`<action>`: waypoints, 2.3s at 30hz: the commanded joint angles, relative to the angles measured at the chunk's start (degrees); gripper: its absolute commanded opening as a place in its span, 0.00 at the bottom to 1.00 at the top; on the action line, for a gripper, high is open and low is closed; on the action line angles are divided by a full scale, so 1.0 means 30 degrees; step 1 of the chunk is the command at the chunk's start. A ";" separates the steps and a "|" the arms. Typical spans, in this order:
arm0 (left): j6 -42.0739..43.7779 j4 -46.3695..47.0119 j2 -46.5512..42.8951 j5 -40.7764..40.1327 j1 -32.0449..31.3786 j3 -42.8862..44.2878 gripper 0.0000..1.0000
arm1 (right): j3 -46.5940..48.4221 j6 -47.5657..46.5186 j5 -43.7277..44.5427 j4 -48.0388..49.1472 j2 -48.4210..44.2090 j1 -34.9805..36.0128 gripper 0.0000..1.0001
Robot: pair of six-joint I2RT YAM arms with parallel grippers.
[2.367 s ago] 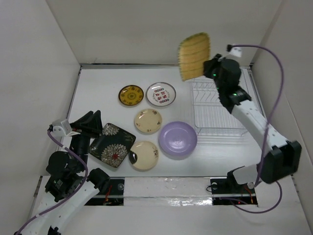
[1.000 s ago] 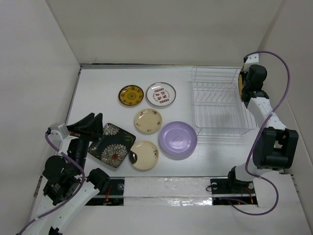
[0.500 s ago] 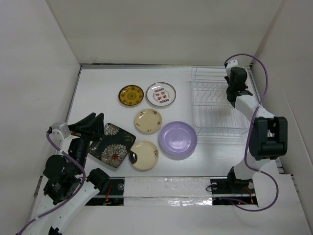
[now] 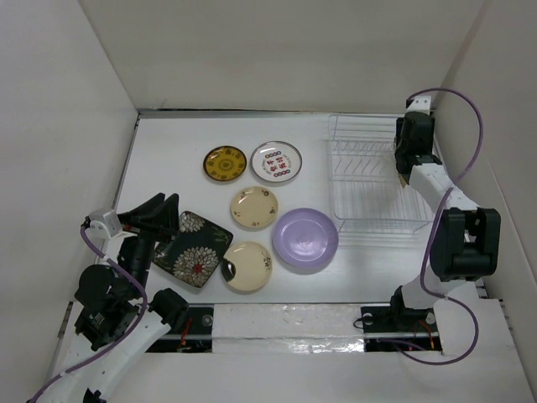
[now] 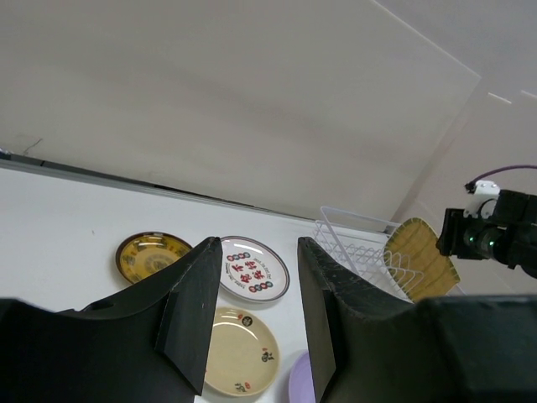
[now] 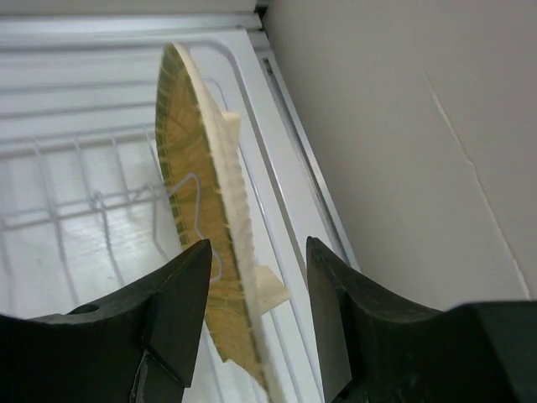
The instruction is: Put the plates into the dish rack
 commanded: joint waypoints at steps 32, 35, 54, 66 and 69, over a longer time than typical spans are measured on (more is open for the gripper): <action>0.0238 0.0394 0.6382 -0.1090 0.0011 0.0262 0.00 | 0.3827 1.3313 -1.0167 -0.2100 0.4763 1.1819 0.58; 0.0267 0.0481 0.6763 -0.0974 0.0011 0.0262 0.00 | 0.3333 1.5713 -1.0286 -0.0462 0.5849 1.1175 0.62; 0.0003 0.0892 0.5096 0.1663 0.0011 0.0086 0.27 | 0.3242 2.6700 -0.4926 -0.0310 0.8866 1.1348 0.64; -0.0114 0.0892 0.3511 0.1985 0.0011 -0.0089 0.28 | 0.5292 2.9225 -0.4106 -0.0223 1.0861 1.1903 0.32; -0.0143 0.0892 0.3512 0.2015 0.0011 -0.0060 0.28 | 0.5469 2.9167 -0.3286 -0.0429 1.0512 1.2110 0.14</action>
